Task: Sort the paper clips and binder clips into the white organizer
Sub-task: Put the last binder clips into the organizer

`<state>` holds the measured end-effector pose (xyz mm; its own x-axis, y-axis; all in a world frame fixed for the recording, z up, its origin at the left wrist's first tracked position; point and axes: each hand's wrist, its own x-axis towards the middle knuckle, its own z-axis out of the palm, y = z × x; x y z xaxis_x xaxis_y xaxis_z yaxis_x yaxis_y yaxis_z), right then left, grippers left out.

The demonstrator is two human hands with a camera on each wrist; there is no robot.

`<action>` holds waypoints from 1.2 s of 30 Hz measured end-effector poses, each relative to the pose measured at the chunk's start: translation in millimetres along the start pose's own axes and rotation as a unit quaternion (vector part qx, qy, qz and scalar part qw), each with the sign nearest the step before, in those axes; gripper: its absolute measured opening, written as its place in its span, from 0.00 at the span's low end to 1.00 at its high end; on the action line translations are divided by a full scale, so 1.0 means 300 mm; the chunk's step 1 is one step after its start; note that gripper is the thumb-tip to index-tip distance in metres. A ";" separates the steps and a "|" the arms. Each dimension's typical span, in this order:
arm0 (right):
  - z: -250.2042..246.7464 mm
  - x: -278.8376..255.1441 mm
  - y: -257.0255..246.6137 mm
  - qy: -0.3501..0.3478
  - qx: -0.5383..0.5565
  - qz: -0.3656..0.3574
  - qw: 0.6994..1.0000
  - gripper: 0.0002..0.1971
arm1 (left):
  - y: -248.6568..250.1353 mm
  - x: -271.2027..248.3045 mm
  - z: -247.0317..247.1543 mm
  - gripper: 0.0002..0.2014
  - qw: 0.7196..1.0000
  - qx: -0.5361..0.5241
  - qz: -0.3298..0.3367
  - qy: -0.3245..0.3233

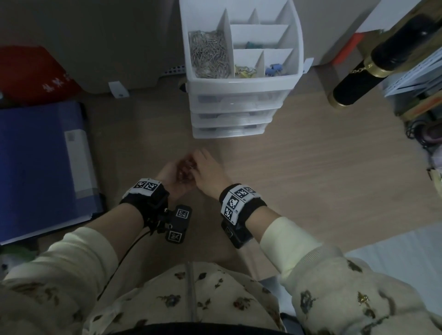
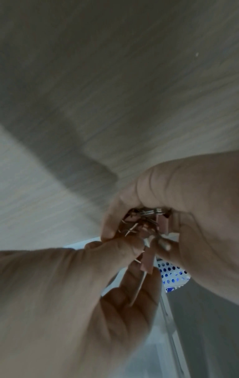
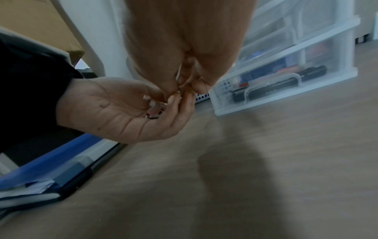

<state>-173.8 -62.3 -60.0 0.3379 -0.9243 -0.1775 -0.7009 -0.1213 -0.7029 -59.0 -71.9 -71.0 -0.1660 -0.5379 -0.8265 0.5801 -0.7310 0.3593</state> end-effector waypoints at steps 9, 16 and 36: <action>-0.095 -0.002 -0.050 0.170 -0.029 -0.111 0.979 0.14 | 0.060 -0.061 0.118 0.13 0.996 0.069 0.031 -0.048; -0.274 0.049 -0.117 0.338 0.117 -0.087 0.930 0.14 | 0.184 -0.156 0.358 0.15 0.985 0.080 0.080 -0.131; -0.776 0.372 -0.053 0.352 0.348 0.046 0.868 0.11 | 0.589 -0.038 0.950 0.22 0.965 0.012 0.256 -0.052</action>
<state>-271.1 -247.8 91.8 -0.3381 -0.9404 0.0375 -0.0735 -0.0133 -0.9972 -181.9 -314.7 125.4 0.0579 -0.8695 -0.4904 0.5881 -0.3672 0.7206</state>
